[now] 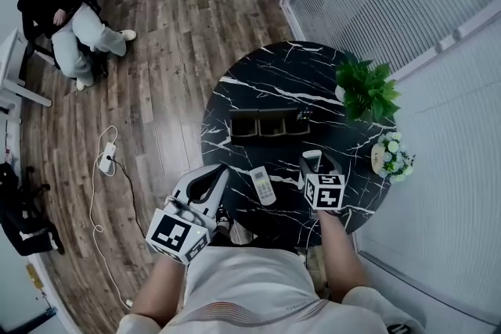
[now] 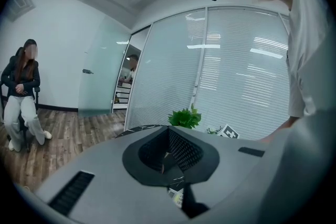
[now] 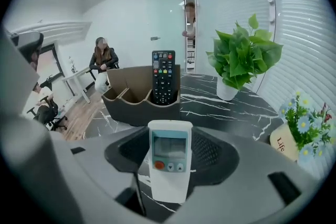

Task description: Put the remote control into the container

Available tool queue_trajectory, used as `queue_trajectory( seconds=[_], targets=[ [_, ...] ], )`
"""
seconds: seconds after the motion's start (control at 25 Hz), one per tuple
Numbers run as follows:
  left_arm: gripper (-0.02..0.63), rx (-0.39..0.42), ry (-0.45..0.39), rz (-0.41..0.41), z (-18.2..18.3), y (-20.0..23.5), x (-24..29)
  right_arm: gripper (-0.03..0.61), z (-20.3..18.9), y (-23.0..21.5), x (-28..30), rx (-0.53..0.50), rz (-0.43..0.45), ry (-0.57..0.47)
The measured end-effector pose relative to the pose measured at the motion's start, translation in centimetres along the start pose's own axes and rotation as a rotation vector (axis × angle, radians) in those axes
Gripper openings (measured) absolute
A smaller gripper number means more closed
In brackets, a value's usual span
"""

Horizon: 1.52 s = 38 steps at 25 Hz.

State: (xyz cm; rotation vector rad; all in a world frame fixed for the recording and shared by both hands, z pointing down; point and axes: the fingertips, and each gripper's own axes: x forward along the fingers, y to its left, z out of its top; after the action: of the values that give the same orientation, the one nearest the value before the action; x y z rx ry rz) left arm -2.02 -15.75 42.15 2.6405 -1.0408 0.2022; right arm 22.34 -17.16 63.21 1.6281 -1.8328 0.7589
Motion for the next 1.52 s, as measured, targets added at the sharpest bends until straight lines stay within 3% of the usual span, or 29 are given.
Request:
queue_trajectory(
  seconds=[0.2, 0.4, 0.56, 0.76, 1.12, 1.52],
  targets=[
    [0.009, 0.001, 0.004, 0.004, -0.2, -0.1, -0.3, 0.255, 2.5, 0.8, -1.9, -0.01, 0.013, -0.116],
    [0.009, -0.003, 0.0, 0.015, -0.3, 0.3, -0.7, 0.254, 8.3, 2.9, -5.3, -0.017, 0.074, -0.305],
    [0.009, -0.008, -0.002, 0.022, -0.3, 0.6, -1.0, 0.255, 13.3, 4.1, -6.8, -0.009, 0.07, -0.456],
    [0.009, -0.018, -0.002, 0.046, -0.6, 1.6, -1.8, 0.255, 17.2, 6.4, -6.3, -0.016, 0.098, -0.556],
    [0.009, -0.055, 0.0, 0.093, -1.1, 4.3, -3.7, 0.255, 18.7, 9.3, -2.9, -0.062, 0.117, -0.615],
    [0.009, -0.079, 0.01, 0.085, -1.1, 5.6, -4.0, 0.255, 16.1, 9.8, 1.4, -0.081, 0.047, -0.54]
  ],
)
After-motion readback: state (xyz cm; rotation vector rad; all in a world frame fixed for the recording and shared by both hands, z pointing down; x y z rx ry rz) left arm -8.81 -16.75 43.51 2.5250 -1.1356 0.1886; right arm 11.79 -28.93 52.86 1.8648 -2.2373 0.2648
